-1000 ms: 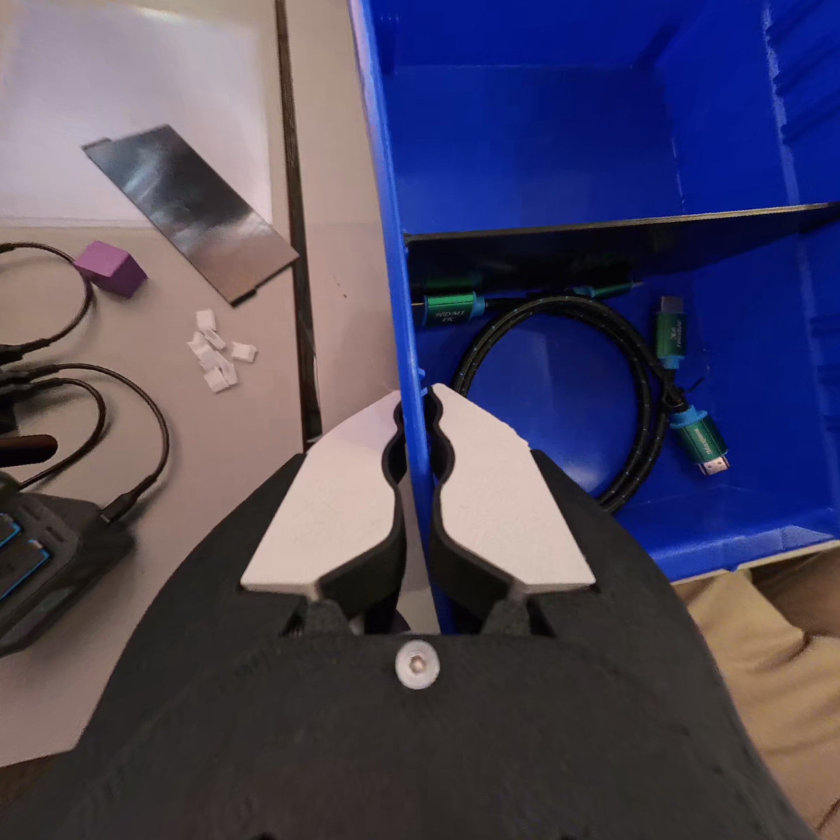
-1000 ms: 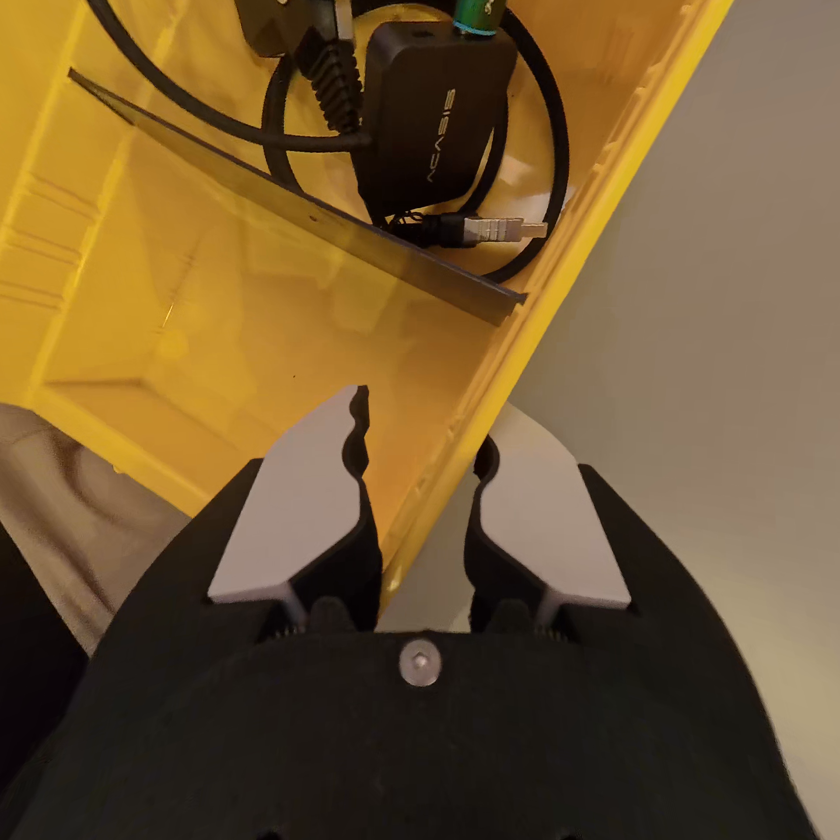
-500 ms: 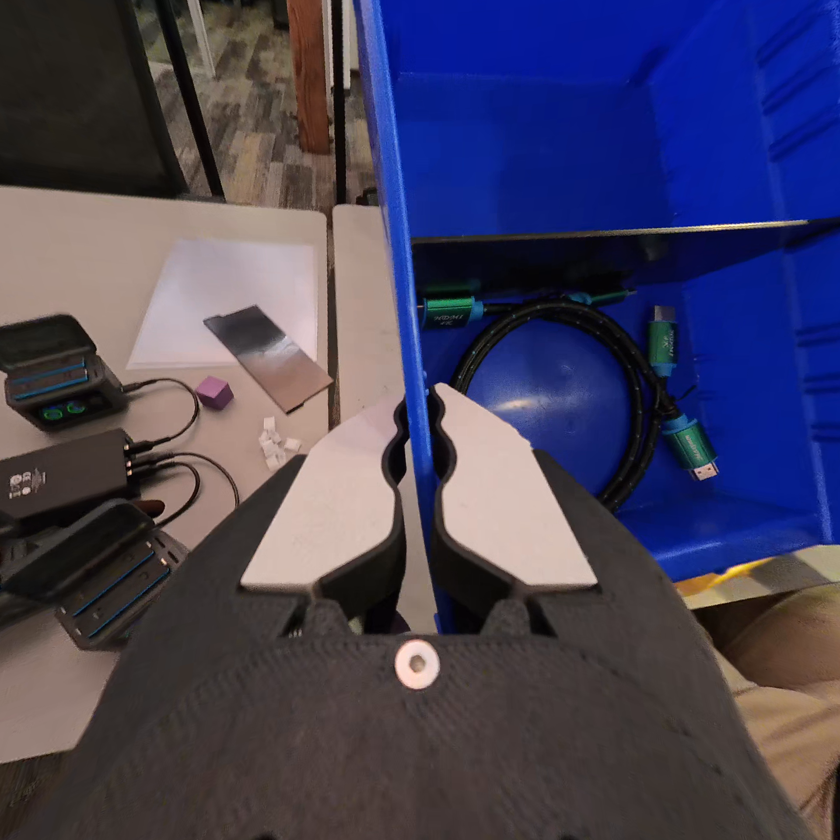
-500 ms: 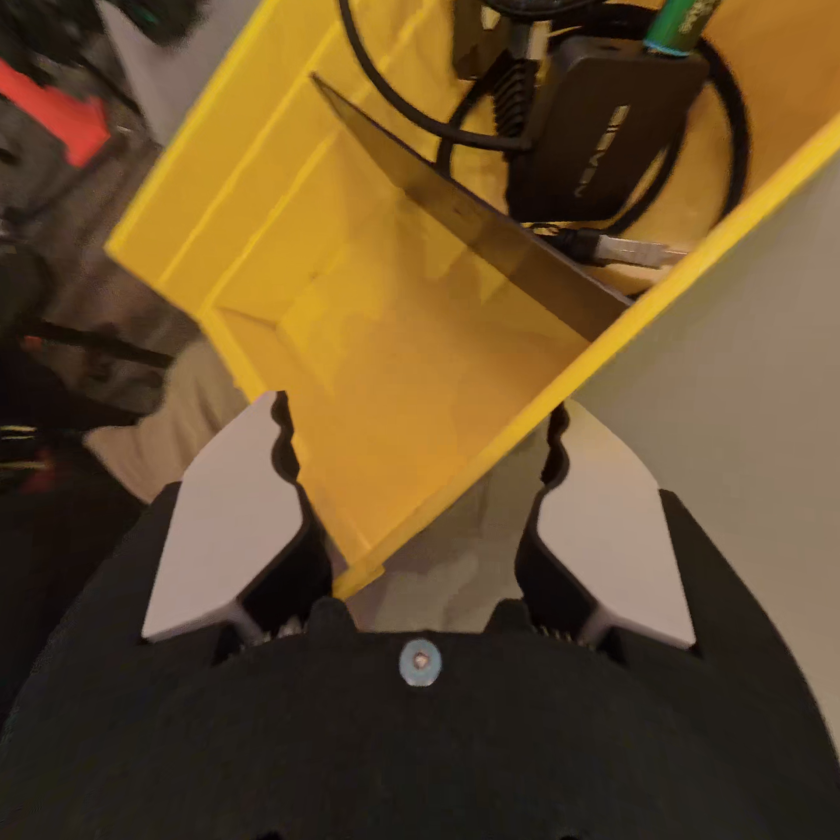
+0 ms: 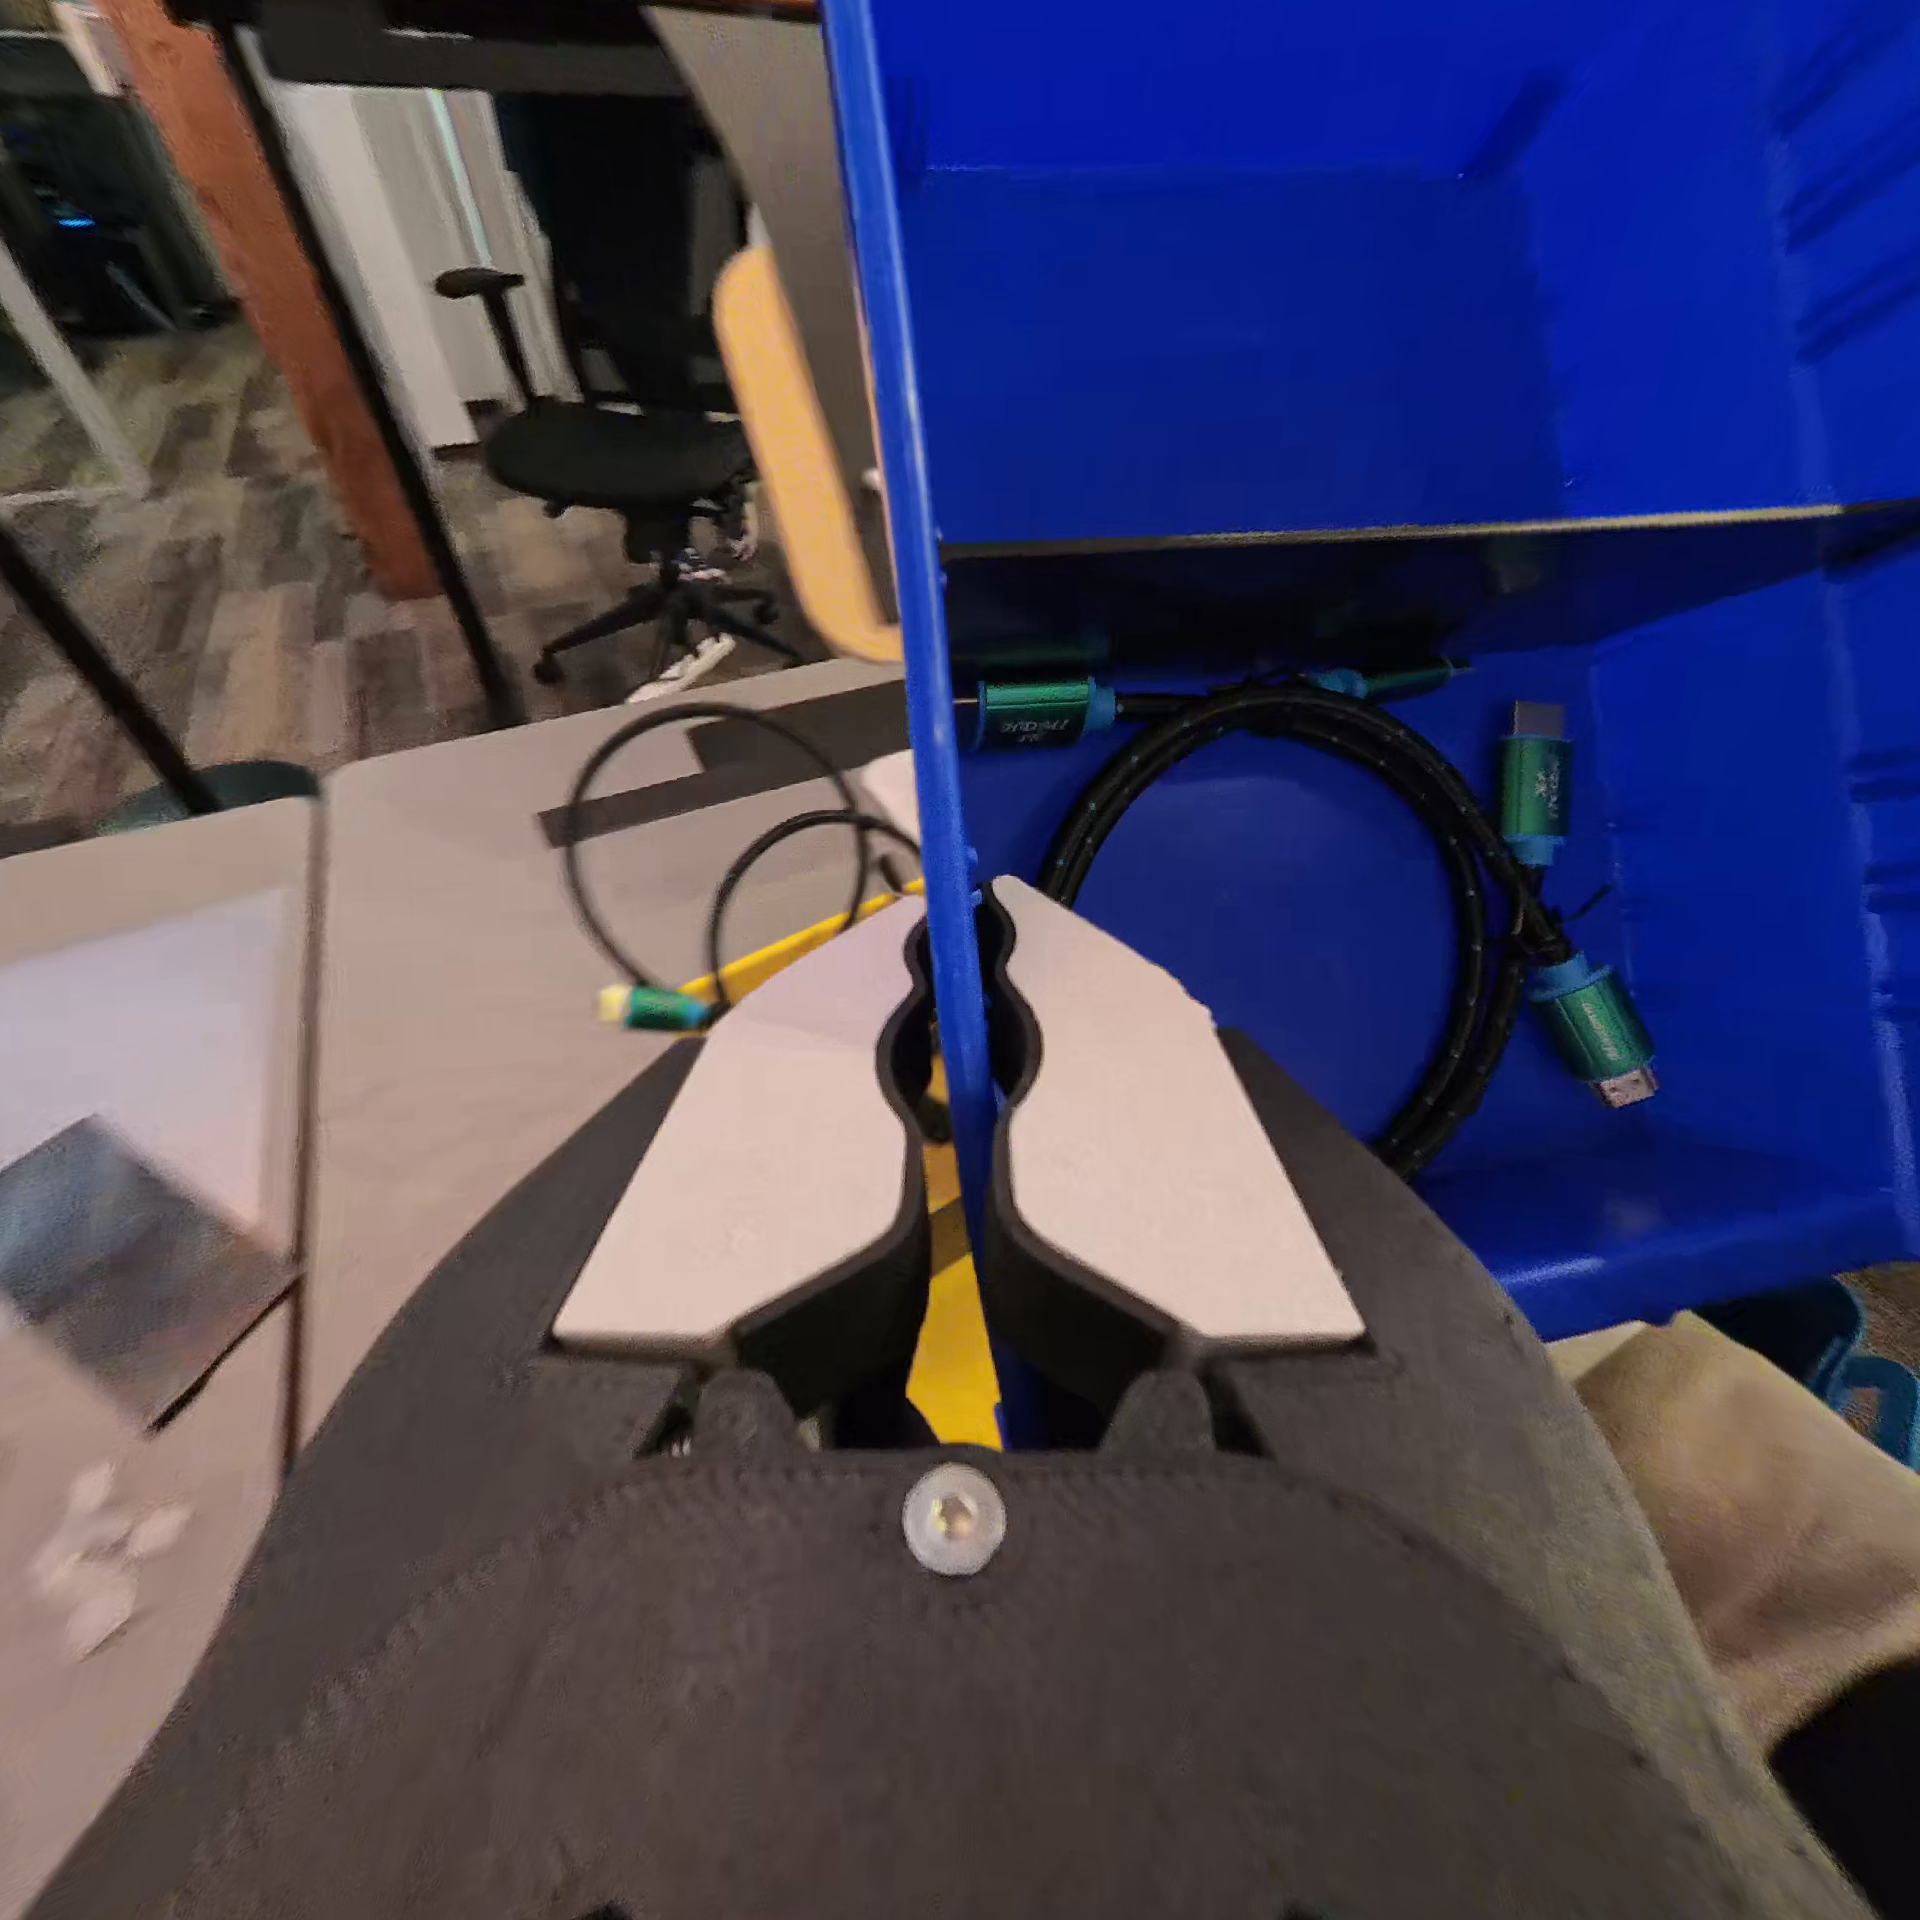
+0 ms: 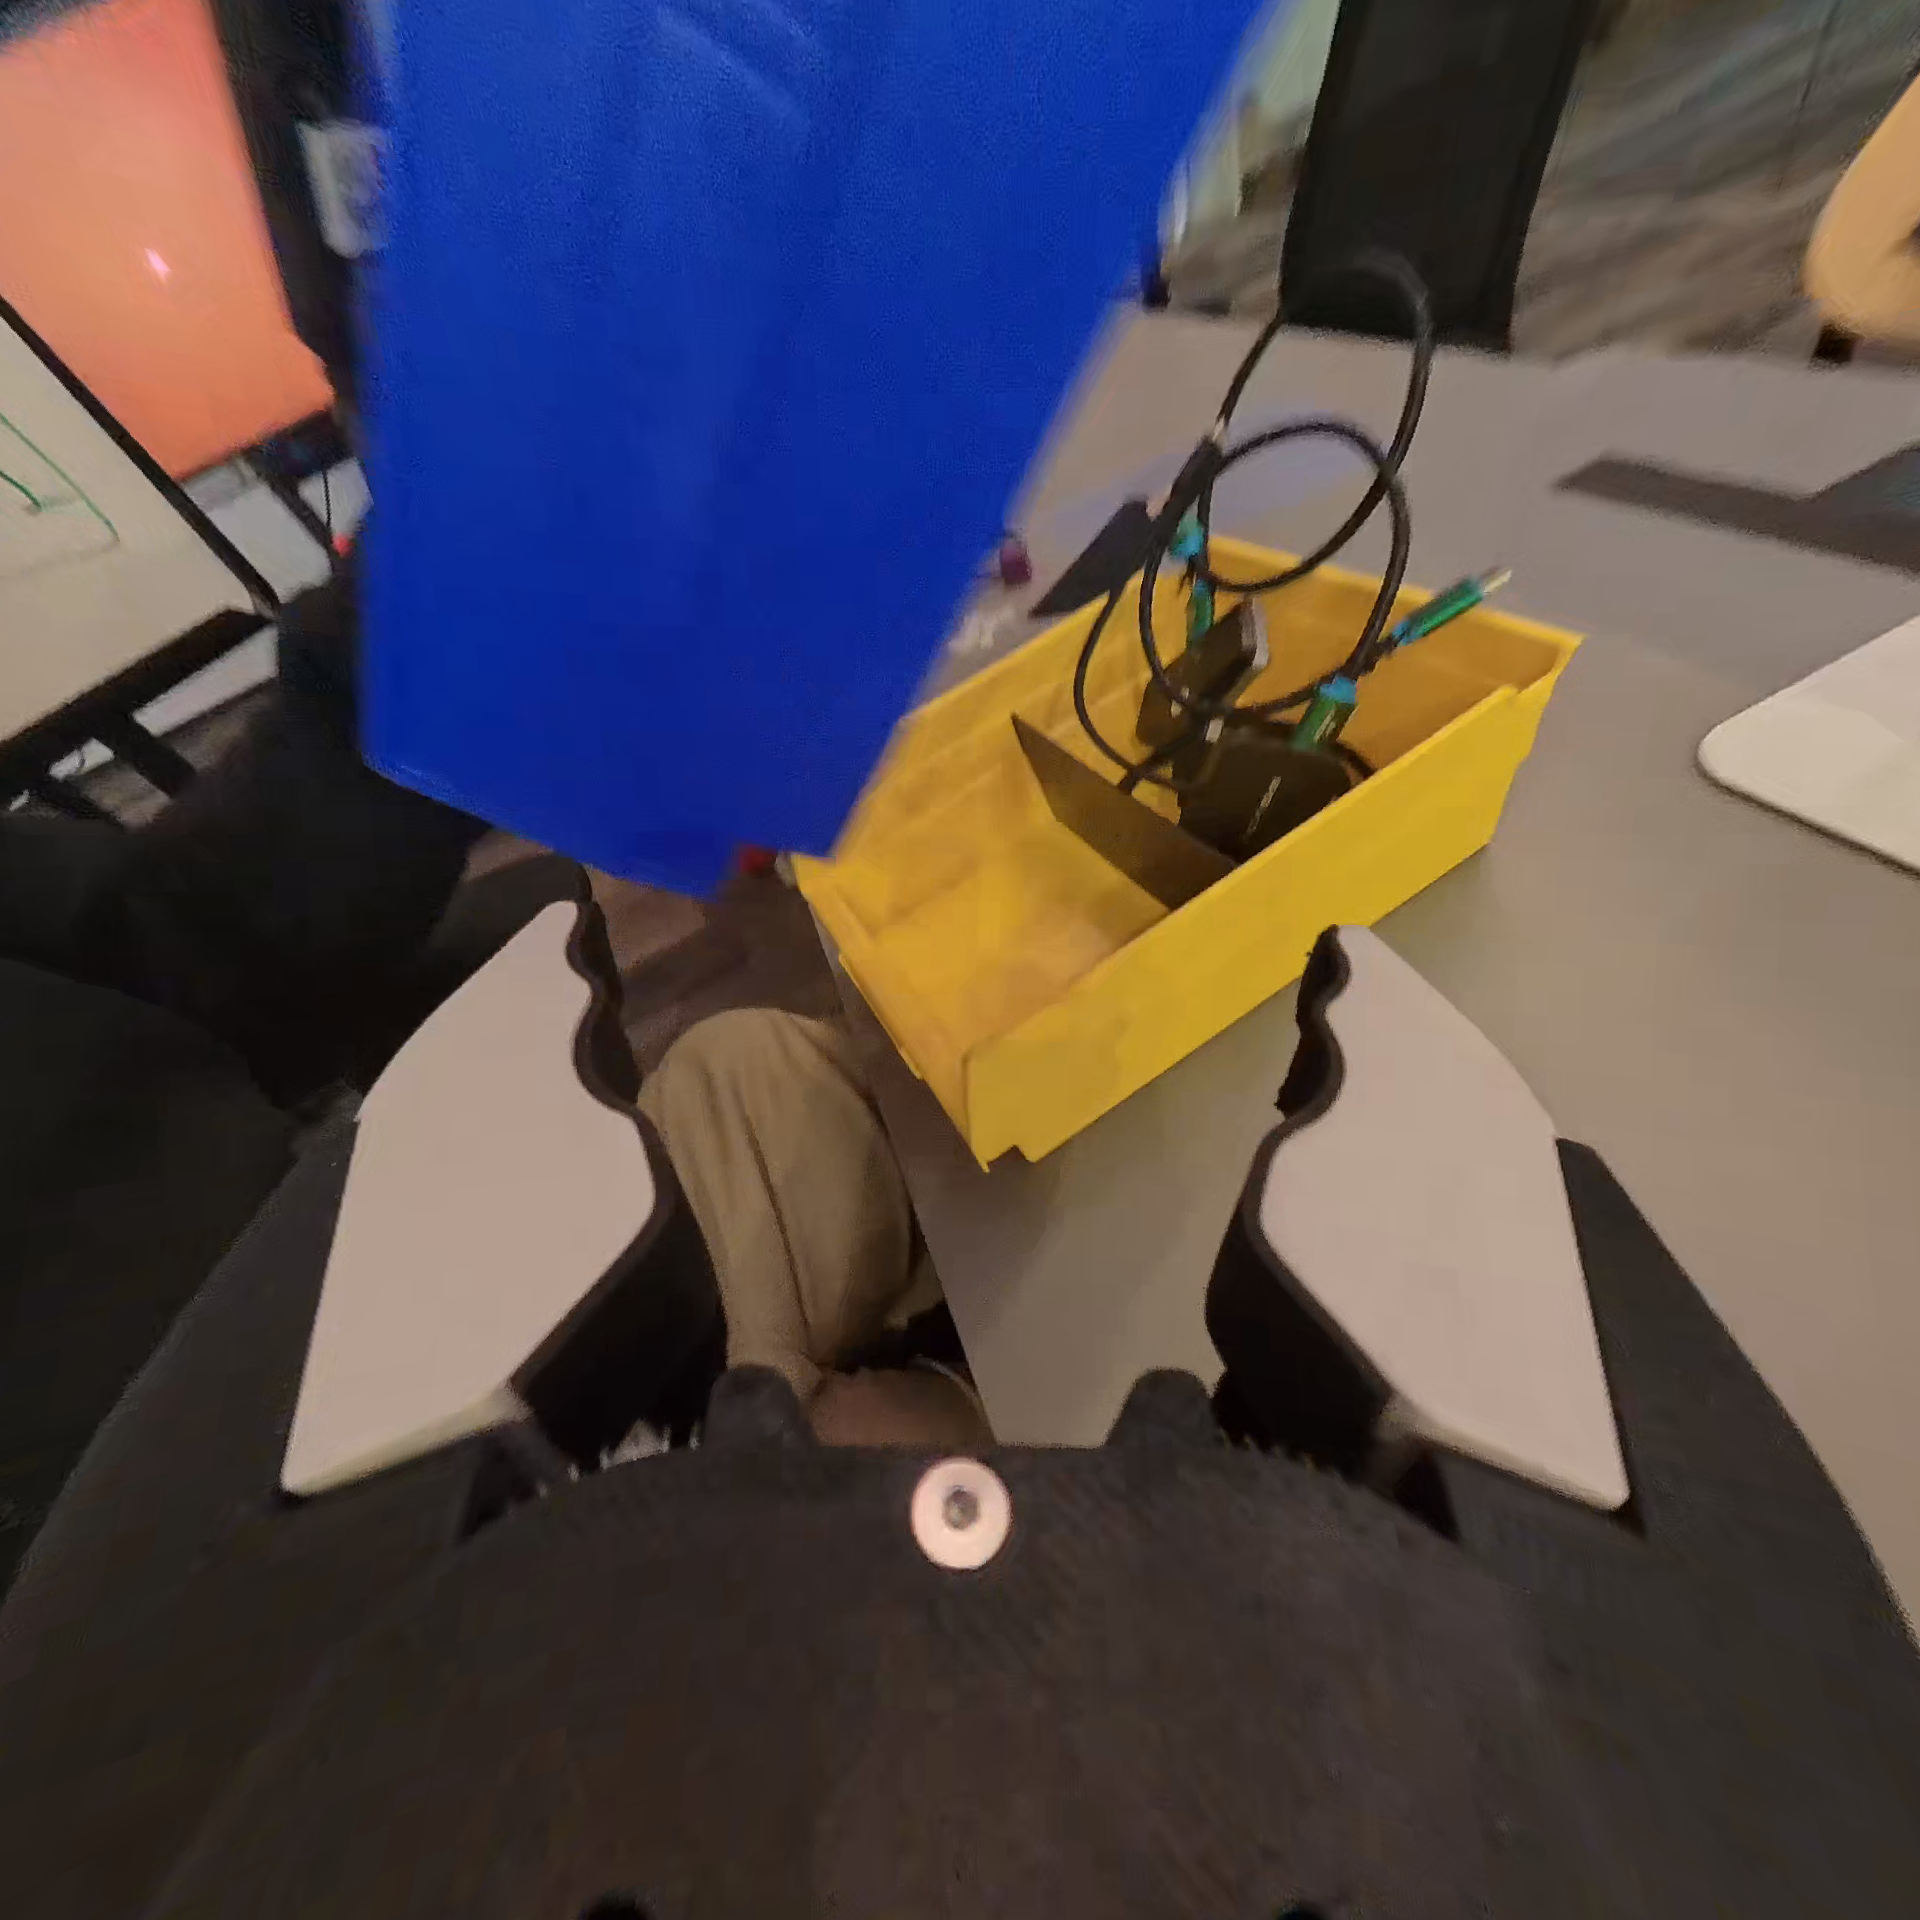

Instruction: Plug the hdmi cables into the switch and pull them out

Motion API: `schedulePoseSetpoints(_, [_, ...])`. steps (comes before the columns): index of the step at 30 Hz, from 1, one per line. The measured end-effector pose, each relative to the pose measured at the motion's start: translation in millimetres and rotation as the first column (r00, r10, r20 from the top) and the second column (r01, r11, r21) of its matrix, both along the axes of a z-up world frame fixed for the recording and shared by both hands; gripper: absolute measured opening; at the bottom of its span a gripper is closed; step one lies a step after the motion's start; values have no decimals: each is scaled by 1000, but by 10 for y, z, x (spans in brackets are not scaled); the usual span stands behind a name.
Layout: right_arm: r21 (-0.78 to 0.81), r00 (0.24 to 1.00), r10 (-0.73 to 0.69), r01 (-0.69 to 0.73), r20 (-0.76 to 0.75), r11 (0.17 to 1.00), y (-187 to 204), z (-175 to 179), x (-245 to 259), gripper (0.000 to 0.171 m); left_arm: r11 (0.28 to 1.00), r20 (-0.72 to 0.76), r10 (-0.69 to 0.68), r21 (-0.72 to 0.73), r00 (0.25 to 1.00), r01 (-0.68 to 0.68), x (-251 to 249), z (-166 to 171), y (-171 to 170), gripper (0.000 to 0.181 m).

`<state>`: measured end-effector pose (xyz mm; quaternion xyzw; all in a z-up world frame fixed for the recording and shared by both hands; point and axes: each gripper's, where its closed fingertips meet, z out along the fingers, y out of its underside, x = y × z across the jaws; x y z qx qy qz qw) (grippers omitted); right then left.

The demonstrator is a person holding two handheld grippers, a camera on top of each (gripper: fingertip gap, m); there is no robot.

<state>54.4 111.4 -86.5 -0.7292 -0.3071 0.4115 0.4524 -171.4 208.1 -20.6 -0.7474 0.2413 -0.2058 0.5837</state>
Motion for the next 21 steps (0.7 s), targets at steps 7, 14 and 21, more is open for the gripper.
schedulePoseSetpoints(7, [9, 989, -149, 149, 22, 989, -402, -220, 383, 126, 978, -62, -190, -105, 980, 183, 1560, -510, 139, 6])
schedulePoseSetpoints(14, [-65, 893, -421, 435, 160, 898, -328, -745, 1276, 112, 951, -187, -273, -198, 944, 236, 2660, -1127, 76, 7])
schedulePoseSetpoints(21, [-93, 772, -519, 585, 365, 805, -331, -1162, 1928, 100, 912, -158, -319, -319, 934, 258, 3262, -1635, -61, 12])
